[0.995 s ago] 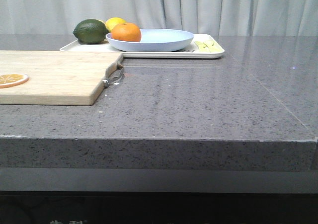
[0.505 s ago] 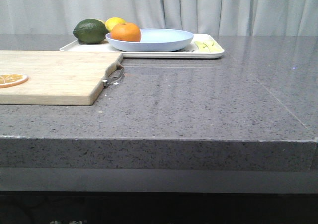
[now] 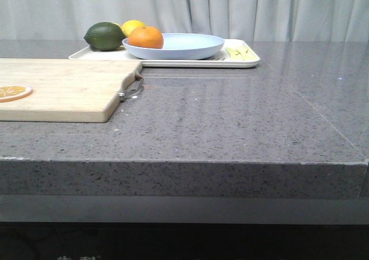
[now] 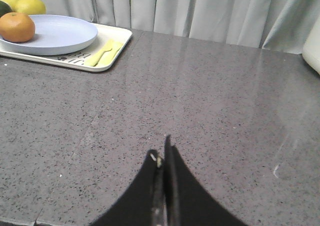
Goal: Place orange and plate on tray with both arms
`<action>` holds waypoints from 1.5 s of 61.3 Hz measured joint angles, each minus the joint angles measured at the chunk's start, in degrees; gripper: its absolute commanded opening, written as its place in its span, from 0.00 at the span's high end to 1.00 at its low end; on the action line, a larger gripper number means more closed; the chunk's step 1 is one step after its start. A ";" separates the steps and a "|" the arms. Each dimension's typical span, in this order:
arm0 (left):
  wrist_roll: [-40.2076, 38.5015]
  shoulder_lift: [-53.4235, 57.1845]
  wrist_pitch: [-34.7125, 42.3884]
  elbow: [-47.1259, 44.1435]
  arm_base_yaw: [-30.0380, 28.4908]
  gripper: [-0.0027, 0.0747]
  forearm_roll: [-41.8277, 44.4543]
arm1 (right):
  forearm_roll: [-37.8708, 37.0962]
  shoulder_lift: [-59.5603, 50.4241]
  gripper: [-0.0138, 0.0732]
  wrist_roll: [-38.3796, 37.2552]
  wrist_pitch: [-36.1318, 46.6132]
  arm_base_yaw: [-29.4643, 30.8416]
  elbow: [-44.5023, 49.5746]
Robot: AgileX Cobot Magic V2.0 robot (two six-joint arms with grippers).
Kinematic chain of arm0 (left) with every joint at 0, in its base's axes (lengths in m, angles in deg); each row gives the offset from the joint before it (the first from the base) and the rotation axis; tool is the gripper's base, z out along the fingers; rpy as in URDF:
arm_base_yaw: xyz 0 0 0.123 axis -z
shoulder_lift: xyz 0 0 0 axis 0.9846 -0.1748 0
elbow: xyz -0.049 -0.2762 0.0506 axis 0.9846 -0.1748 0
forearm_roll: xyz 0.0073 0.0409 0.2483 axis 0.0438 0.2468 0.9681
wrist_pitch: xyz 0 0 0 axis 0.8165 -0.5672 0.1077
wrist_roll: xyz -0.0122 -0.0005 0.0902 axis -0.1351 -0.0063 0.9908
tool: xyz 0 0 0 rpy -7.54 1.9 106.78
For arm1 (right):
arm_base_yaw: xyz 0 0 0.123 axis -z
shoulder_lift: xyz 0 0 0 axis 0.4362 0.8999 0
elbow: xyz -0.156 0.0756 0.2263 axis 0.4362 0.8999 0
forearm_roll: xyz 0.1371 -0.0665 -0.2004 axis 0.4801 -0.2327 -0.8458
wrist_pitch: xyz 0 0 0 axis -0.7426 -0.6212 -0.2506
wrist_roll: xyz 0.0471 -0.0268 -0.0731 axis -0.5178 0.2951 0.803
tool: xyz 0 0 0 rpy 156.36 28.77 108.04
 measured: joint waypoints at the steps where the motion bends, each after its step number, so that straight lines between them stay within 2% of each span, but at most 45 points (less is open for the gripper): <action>1: 0.00 0.00 0.00 0.00 0.00 0.99 0.00 | 0.00 0.00 0.91 0.00 0.00 0.00 0.00; 41: 0.00 0.00 0.00 0.00 0.00 0.99 0.00 | 0.00 0.00 0.91 0.00 0.95 0.00 0.51; 49: 0.00 0.00 0.00 0.00 0.00 0.99 0.00 | 0.00 -0.68 0.91 0.00 8.17 0.00 4.30; 55: 0.00 0.00 0.00 0.00 0.00 0.99 0.00 | 0.00 -2.15 0.91 0.00 15.33 0.00 10.46; 60: 0.00 0.00 0.00 0.00 0.00 0.99 0.00 | 0.00 -3.98 0.91 0.00 18.16 0.00 15.17; 72: 0.00 0.00 0.00 0.00 0.00 0.99 0.00 | 1.45 -7.83 0.91 0.00 19.35 0.00 23.11; 92: 0.00 0.00 0.00 0.00 0.00 0.99 0.00 | 4.61 -8.06 0.91 0.00 17.20 0.00 23.78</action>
